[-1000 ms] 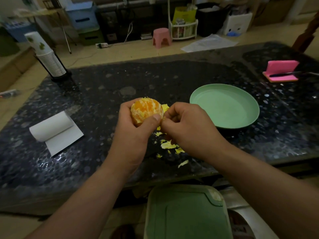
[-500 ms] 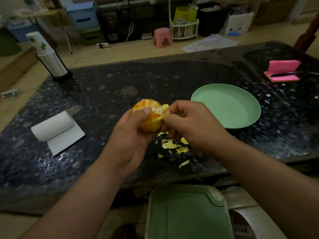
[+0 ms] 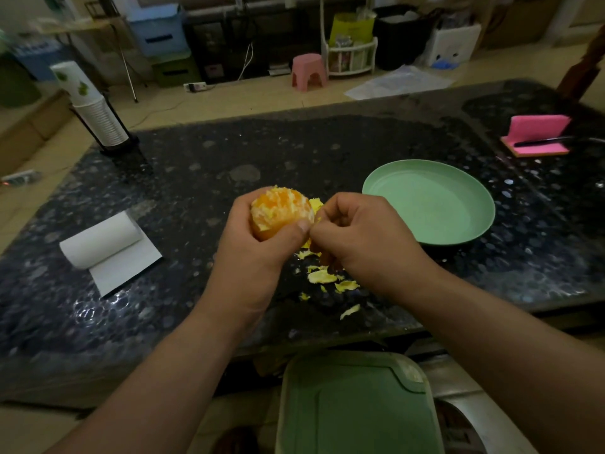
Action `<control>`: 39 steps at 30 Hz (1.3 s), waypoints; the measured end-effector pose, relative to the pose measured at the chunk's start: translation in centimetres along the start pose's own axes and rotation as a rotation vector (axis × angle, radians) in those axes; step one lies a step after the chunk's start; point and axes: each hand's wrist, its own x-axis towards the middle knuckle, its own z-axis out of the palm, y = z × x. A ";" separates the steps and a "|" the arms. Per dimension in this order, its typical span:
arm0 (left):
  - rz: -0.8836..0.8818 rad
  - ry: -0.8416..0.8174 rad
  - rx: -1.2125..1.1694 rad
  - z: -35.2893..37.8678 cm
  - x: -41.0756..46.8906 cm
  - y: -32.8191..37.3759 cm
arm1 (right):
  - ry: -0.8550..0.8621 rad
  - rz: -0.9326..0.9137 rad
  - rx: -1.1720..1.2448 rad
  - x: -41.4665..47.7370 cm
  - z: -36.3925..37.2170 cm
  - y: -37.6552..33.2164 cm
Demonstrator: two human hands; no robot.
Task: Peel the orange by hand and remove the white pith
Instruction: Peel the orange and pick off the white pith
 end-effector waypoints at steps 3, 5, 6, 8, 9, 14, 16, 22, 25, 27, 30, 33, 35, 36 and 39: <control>-0.043 0.032 -0.086 0.3 0.0 0.0 | -0.007 0.001 0.034 0.1 -0.2 0.0; -0.089 0.035 -0.205 0.5 0.0 0.3 | -0.027 0.010 0.071 0.2 -0.2 0.0; -0.116 0.031 -0.277 0.5 0.0 0.5 | -0.033 0.017 0.088 0.2 -0.3 0.1; -0.178 0.021 -0.412 0.3 0.2 0.9 | -0.040 0.037 0.122 0.4 -0.5 0.3; -0.207 0.019 -0.456 0.1 0.4 1.1 | -0.046 0.045 0.139 0.5 -0.6 0.5; -0.251 0.020 -0.497 -0.4 0.5 1.1 | -0.076 0.058 0.177 1.0 -0.6 0.6; -0.248 0.038 -0.477 -0.5 0.6 0.8 | -0.042 0.061 0.127 1.3 -0.4 1.0; -0.265 0.044 -0.401 -0.4 0.7 0.2 | 0.028 0.022 -0.232 1.8 -0.3 2.4; -0.255 0.040 -0.364 -0.3 0.8 0.1 | 0.065 -0.040 -0.299 1.7 -0.3 2.0; -0.241 0.034 -0.321 -0.3 0.8 0.2 | 0.066 -0.072 -0.243 1.5 -0.3 1.5; -0.217 0.031 -0.242 -0.2 0.7 0.2 | 0.025 -0.093 -0.225 1.0 -0.3 0.9; -0.188 0.014 -0.174 -0.1 0.6 0.2 | 0.028 -0.098 -0.244 0.8 -0.3 0.9; -0.168 0.011 -0.127 -0.1 0.5 0.0 | 0.034 -0.100 -0.266 0.8 -0.4 1.0; -0.155 0.010 -0.093 -0.2 0.5 -0.2 | 0.037 -0.107 -0.291 0.7 -0.4 1.0; -0.102 -0.009 0.045 -0.4 0.5 -0.4 | 0.069 -0.175 -0.418 0.4 -0.3 1.0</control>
